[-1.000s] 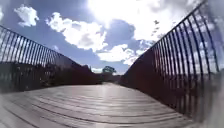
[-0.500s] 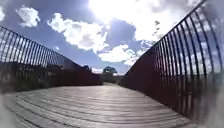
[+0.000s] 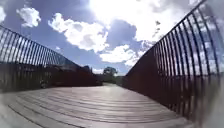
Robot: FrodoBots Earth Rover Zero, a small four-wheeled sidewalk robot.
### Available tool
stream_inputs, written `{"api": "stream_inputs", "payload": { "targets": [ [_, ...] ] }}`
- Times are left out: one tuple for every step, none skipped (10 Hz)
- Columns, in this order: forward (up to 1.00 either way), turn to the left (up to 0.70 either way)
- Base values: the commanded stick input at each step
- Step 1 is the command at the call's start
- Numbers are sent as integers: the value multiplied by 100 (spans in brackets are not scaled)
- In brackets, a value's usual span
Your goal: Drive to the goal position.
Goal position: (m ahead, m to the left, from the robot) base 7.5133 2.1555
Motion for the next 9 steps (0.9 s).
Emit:
{"api": "stream_inputs", "payload": {
  "targets": [
    [85, 0],
    [85, 0],
    [85, 0],
    [85, 0],
    [85, 0],
    [85, 0],
    [85, 0],
    [85, 0],
    [85, 0]
  ]
}}
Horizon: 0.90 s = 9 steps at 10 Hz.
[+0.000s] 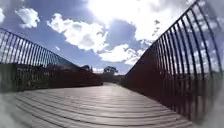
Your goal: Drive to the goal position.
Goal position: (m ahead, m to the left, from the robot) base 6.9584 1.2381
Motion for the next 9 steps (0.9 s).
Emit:
{"api": "stream_inputs", "payload": {
  "targets": [
    [85, 0],
    [85, 0],
    [85, 0],
    [85, 0],
    [85, 0],
    [85, 0],
    [85, 0],
    [85, 0],
    [85, 0]
  ]
}}
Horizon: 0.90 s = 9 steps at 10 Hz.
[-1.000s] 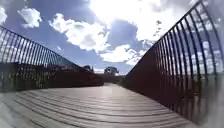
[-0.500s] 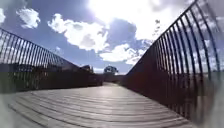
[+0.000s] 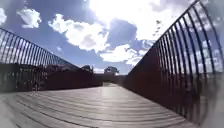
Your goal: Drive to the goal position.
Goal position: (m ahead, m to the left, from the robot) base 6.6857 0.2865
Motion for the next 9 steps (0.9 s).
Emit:
{"api": "stream_inputs", "payload": {
  "targets": [
    [85, 0],
    [85, 0],
    [85, 0],
    [85, 0],
    [85, 0],
    [85, 0],
    [85, 0],
    [85, 0],
    [85, 0]
  ]
}}
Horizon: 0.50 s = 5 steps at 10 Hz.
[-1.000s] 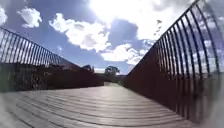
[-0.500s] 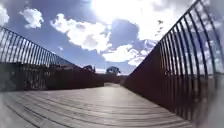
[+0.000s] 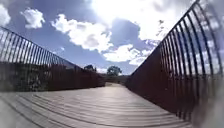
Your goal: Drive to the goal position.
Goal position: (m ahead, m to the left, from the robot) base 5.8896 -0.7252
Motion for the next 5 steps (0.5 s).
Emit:
{"api": "stream_inputs", "payload": {
  "targets": [
    [85, 0],
    [85, 0],
    [85, 0],
    [85, 0],
    [85, 0]
  ]
}}
